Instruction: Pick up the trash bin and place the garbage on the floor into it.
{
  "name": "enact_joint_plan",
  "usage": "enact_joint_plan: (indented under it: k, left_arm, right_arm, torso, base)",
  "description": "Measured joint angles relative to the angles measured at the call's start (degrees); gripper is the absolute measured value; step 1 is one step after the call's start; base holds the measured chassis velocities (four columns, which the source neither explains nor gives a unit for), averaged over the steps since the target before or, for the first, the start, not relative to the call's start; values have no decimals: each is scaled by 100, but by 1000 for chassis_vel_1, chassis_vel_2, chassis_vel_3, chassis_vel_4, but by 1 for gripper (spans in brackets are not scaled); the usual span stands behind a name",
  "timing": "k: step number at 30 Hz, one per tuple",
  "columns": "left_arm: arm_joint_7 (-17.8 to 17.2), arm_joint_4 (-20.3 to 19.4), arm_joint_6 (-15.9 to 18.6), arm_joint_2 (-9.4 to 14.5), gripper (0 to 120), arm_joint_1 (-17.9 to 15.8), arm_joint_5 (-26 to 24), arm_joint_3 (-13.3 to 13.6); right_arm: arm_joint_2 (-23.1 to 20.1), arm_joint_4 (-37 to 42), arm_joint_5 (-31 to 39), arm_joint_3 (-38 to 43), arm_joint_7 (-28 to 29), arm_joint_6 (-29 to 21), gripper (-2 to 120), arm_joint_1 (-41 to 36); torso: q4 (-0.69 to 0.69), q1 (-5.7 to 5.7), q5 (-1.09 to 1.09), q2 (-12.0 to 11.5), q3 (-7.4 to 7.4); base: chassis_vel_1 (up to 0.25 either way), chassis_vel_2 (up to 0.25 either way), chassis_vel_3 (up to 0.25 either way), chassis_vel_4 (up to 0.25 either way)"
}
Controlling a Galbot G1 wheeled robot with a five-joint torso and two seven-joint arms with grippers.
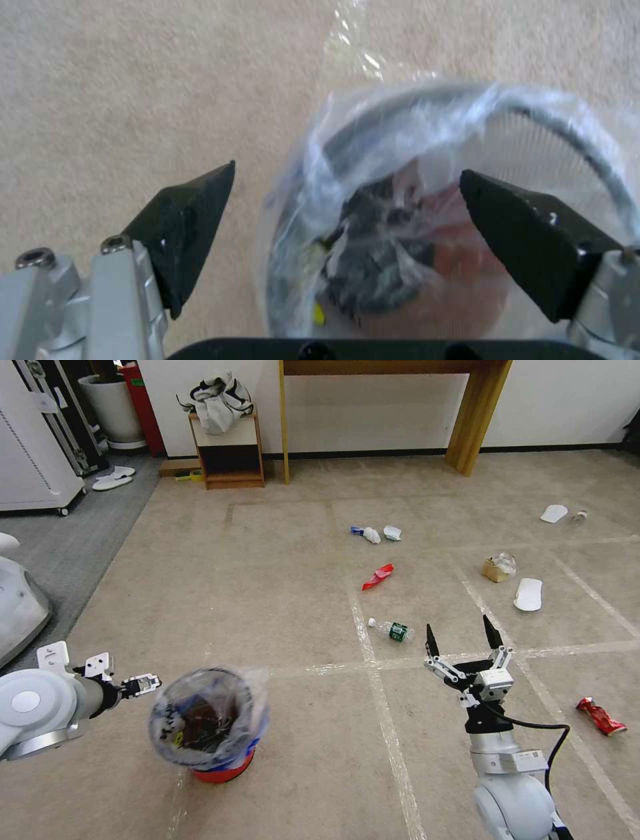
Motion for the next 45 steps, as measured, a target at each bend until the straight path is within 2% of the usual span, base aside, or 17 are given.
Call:
enact_joint_plan:
  k: [10, 16, 25, 45]
  left_arm:
    - [-41, 58, 43, -144, 88, 74, 97, 225]
    - [-19, 364, 129, -137, 88, 50, 195, 298]
    - [71, 596, 187, -171, 88, 21, 331, 350]
    - [75, 752, 376, -321, 88, -150, 348, 736]
  right_arm:
    - [56, 47, -44, 33, 7, 44, 100, -126]
    - [85, 51, -61, 35, 8, 64, 100, -146]
    - [91, 3, -60, 17, 16, 70, 100, -94]
    - [29, -62, -2, -56, 22, 63, 100, 78]
  torso:
    - [0, 0, -1, 0, 0]
    - [0, 0, -1, 0, 0]
    - [0, 0, -1, 0, 0]
    - [0, 0, 0, 0, 0]
  base:
    - [0, 0, 0, 0]
    - [0, 0, 0, 0]
    - [0, 0, 0, 0]
    - [0, 0, 0, 0]
